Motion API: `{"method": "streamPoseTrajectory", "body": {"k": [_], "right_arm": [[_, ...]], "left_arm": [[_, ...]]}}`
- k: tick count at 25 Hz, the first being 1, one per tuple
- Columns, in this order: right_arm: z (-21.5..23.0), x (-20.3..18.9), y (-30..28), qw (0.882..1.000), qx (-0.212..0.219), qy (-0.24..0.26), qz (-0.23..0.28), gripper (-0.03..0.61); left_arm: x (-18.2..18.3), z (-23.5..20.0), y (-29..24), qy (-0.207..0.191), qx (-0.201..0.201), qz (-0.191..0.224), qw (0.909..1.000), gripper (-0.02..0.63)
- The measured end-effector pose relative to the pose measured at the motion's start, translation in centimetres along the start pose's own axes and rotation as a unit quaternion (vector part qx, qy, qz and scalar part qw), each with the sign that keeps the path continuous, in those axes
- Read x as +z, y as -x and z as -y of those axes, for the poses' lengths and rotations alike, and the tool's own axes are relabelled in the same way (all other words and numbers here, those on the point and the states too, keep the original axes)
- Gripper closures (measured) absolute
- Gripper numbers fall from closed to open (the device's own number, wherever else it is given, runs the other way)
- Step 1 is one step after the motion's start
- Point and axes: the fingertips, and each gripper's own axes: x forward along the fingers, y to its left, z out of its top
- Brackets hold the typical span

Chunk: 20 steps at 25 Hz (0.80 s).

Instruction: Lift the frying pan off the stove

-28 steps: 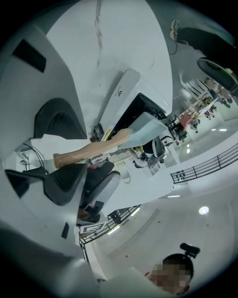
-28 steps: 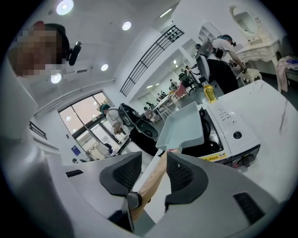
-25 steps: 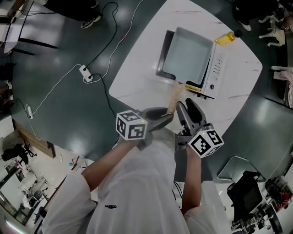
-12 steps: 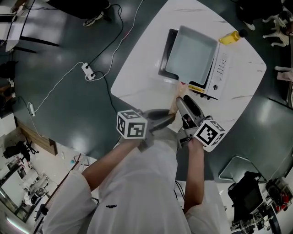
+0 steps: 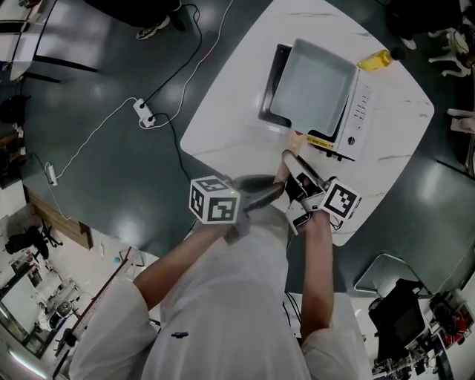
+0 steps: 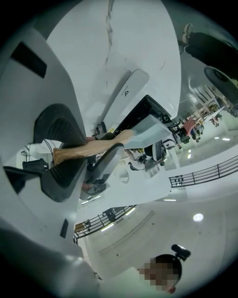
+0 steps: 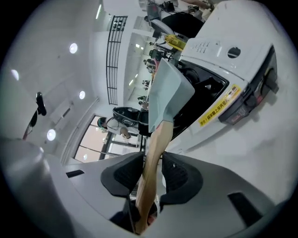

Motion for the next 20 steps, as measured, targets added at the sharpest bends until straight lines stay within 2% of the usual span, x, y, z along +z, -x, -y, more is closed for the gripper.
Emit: {"method": "streamPoseTrajectory", "body": {"k": [8, 16, 20], "right_arm": [[0.1, -0.4, 0.6, 0.999, -0.010, -0.021, 0.027, 0.480], [-0.2, -1.1, 1.3, 0.998, -0.012, -0.031, 0.047, 0.479], [-2.4, -1.5, 1.9, 0.998, -0.003, -0.024, 0.058, 0.480]], "left_arm": [[-0.4, 0.1, 0.0, -0.018, 0.034, -0.015, 0.9992, 0.524], [-0.9, 0.8, 1.0, -0.034, 0.040, -0.018, 0.9984, 0.520], [-0.9, 2.5, 2.1, -0.050, 0.035, -0.013, 0.9980, 0.520]]}}
